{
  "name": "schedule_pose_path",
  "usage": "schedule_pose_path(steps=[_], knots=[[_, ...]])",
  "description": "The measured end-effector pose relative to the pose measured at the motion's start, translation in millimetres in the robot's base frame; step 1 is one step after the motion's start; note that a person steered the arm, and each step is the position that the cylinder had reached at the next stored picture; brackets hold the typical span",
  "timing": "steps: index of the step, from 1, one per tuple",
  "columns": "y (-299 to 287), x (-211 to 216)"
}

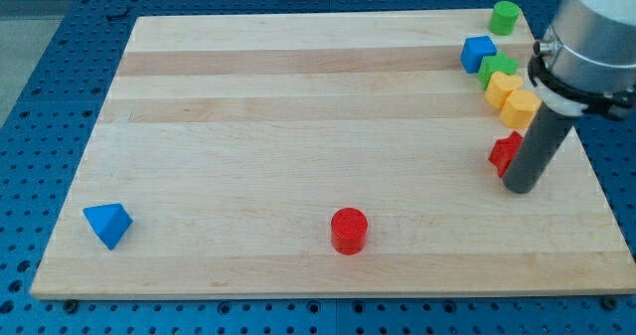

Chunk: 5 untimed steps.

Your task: Push red star closer to the yellow hexagon

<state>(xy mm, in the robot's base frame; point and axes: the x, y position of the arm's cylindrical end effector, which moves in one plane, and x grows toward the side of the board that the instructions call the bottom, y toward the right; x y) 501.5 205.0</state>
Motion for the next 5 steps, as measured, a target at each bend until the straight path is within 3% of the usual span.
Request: schedule_pose_path(steps=[2, 4, 5], knots=[[0.0, -36.0], [-1.6, -23.7], [-50.4, -18.9]])
